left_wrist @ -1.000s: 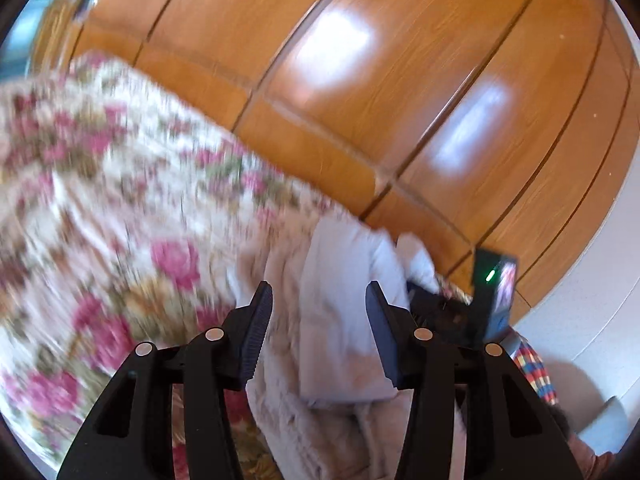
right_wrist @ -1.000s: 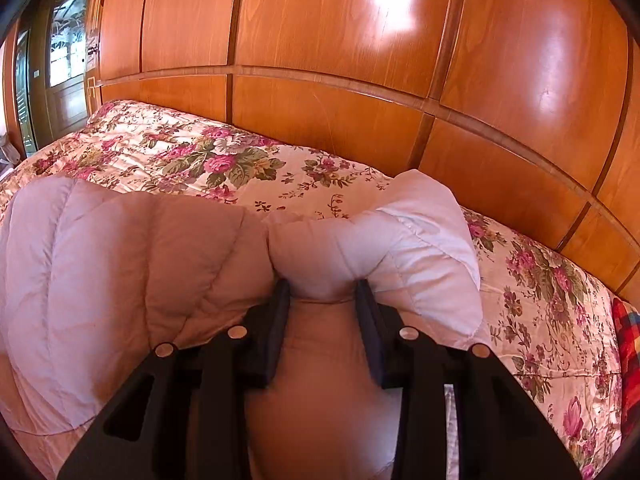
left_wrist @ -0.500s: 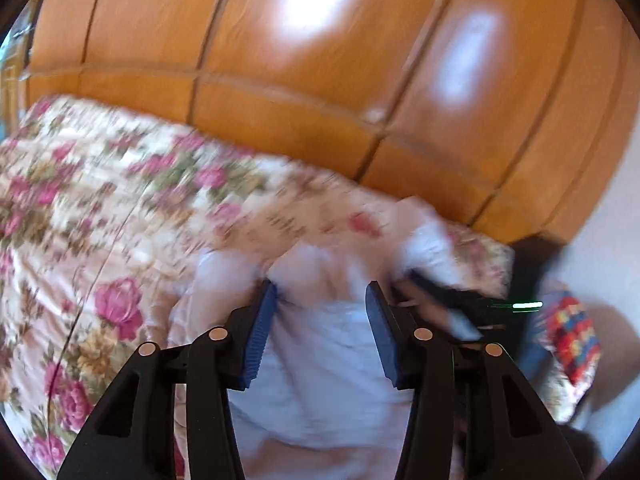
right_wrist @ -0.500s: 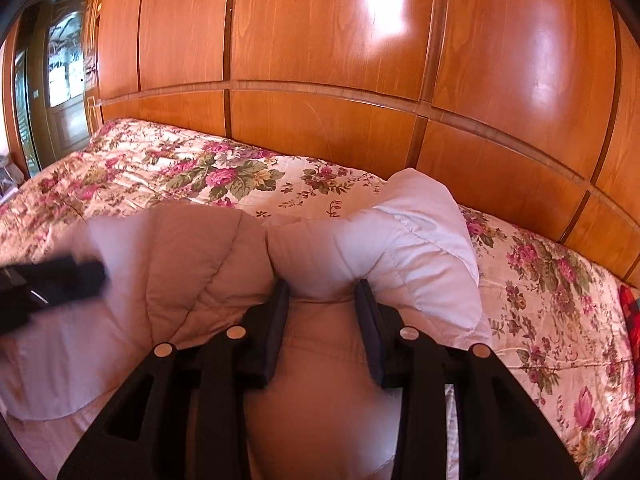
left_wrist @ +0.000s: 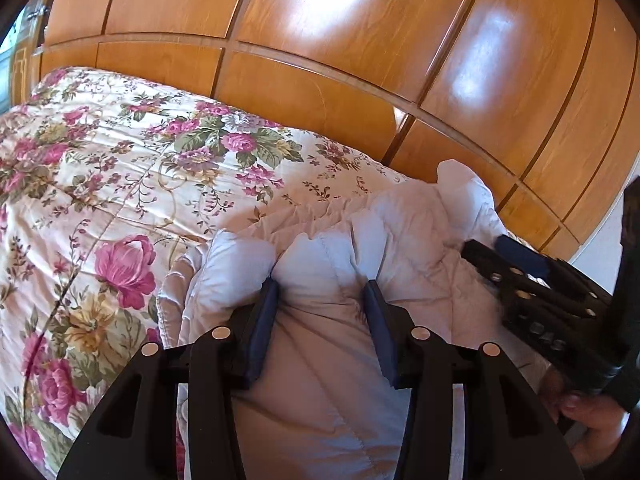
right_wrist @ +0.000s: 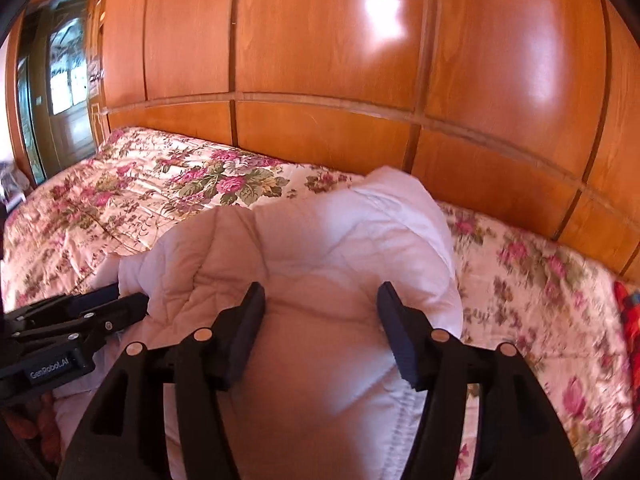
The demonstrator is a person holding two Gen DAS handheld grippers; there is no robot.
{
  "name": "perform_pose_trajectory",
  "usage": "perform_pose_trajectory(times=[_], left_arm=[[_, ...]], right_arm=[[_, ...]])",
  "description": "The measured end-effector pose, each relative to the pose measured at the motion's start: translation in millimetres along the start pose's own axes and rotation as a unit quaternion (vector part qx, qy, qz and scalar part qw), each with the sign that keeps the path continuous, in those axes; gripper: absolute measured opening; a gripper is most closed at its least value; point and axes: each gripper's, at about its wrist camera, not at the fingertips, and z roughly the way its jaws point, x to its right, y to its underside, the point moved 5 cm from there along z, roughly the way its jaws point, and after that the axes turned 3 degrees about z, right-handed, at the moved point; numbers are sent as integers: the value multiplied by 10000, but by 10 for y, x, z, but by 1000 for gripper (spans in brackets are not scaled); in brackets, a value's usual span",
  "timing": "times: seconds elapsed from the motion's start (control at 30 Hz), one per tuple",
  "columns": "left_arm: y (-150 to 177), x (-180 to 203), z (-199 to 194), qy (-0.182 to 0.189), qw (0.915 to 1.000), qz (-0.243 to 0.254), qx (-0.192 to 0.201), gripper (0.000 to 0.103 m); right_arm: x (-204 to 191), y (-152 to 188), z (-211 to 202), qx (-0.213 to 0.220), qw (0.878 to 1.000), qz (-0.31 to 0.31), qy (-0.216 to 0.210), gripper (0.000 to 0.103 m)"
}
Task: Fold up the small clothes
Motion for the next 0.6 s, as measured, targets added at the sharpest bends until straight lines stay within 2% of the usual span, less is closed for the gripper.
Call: perform_pose_trajectory(times=[0.13,0.3,0.47,0.6], left_arm=[[-18,4,65,1,10000,31,-79,45],[-54,-85,233,13,9996,72,-266,45],[-56,-204,318,211,9990,-175,-350,45],[-50,-185,299,191,9992,-138,-317,45]], right_arm=[[48,-24,159,-285,9992,227,-142,58],[-73,-36,368,-507,9987,-45,30,61],[-72,2,438,-443,9990,-55,56,61],[-64,24,398,-297,9995,-80,83,61]])
